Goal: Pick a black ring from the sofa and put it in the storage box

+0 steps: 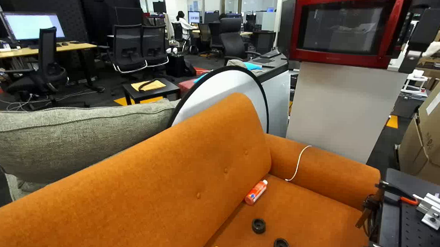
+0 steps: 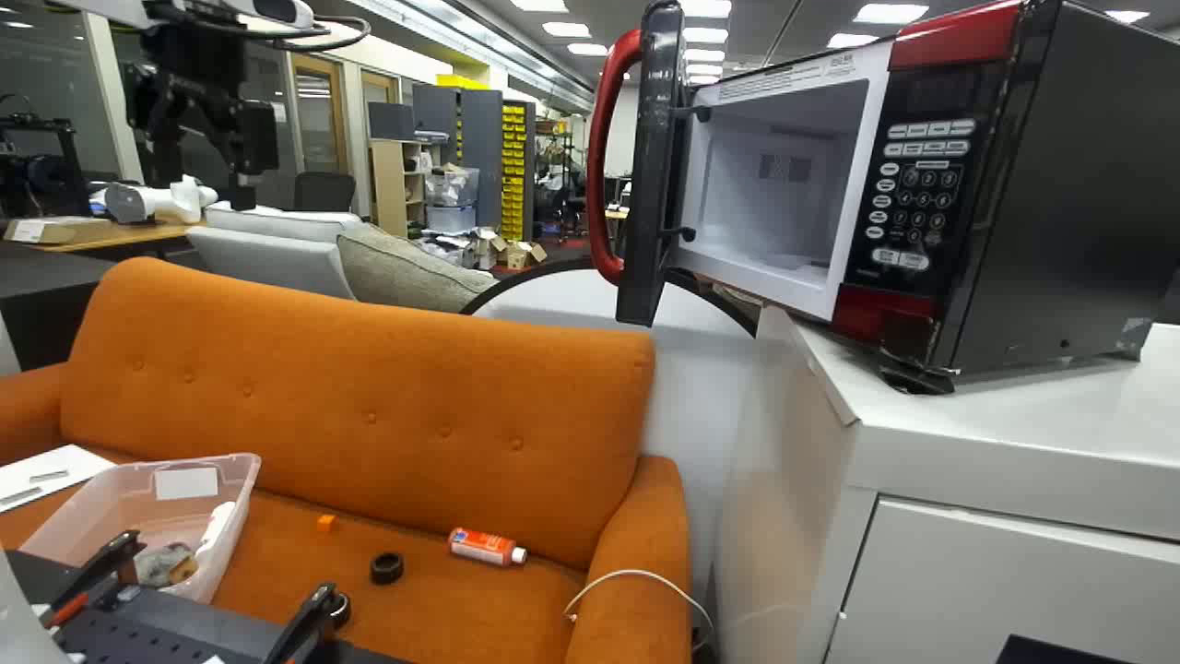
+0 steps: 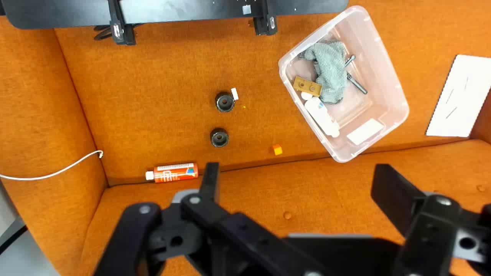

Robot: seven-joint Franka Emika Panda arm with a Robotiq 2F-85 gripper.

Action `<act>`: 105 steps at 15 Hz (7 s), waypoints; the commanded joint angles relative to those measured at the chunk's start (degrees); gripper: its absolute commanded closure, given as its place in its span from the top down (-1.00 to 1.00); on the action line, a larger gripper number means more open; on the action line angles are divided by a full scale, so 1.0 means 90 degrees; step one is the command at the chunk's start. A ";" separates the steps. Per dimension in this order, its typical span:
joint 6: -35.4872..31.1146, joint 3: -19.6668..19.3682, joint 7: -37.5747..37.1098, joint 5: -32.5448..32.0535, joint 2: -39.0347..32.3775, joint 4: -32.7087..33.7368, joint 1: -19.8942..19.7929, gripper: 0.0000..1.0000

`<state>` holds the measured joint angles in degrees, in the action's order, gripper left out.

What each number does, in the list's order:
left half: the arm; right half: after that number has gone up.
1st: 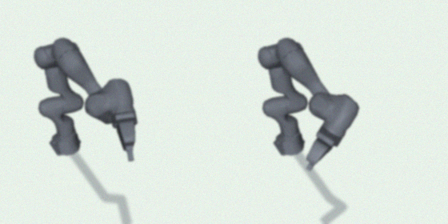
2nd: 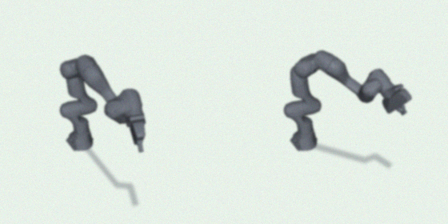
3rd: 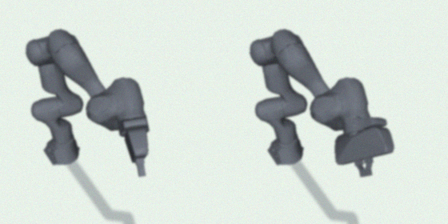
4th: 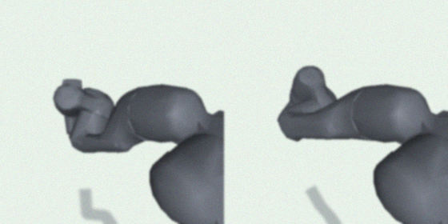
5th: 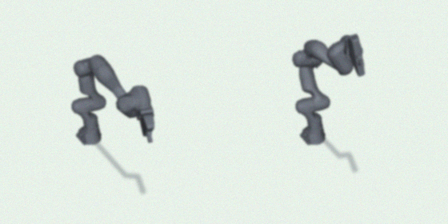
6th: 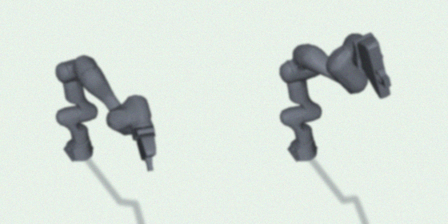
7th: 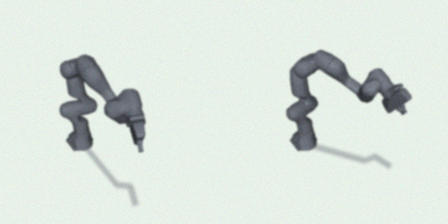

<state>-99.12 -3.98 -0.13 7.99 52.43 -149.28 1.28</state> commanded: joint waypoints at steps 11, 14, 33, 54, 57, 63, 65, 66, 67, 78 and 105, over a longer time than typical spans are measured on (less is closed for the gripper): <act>-0.0119 -0.0077 0.0060 0.0033 -0.0799 0.0090 -0.0233 1.00; -0.0570 -0.0220 0.0337 0.0222 -0.1659 0.0009 -0.0129 1.00; -0.2227 -0.0066 0.0999 0.1092 -0.4140 -0.0479 0.0270 1.00; -0.3851 0.0305 0.1284 0.1583 -0.6965 0.0013 0.0204 1.00; -0.4615 0.0616 0.1157 0.1688 -0.7964 0.0473 0.0154 1.00; -0.5012 0.0922 0.0843 0.1481 -0.8670 0.0808 0.0057 1.00; -0.5009 0.0917 0.0847 0.1487 -0.8661 0.0833 0.0022 1.00; -0.5007 0.0917 0.0848 0.1489 -0.8652 0.0833 0.0011 1.00; -0.5007 0.0917 0.0849 0.1490 -0.8649 0.0833 0.0008 1.00; -0.7223 0.0520 -0.0540 0.0194 -1.0997 0.1868 0.0564 1.00; -0.6631 0.0353 -0.0827 -0.0149 -1.3567 0.4356 0.0848 1.00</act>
<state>-161.87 0.05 -6.12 8.32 -68.69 -112.49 8.19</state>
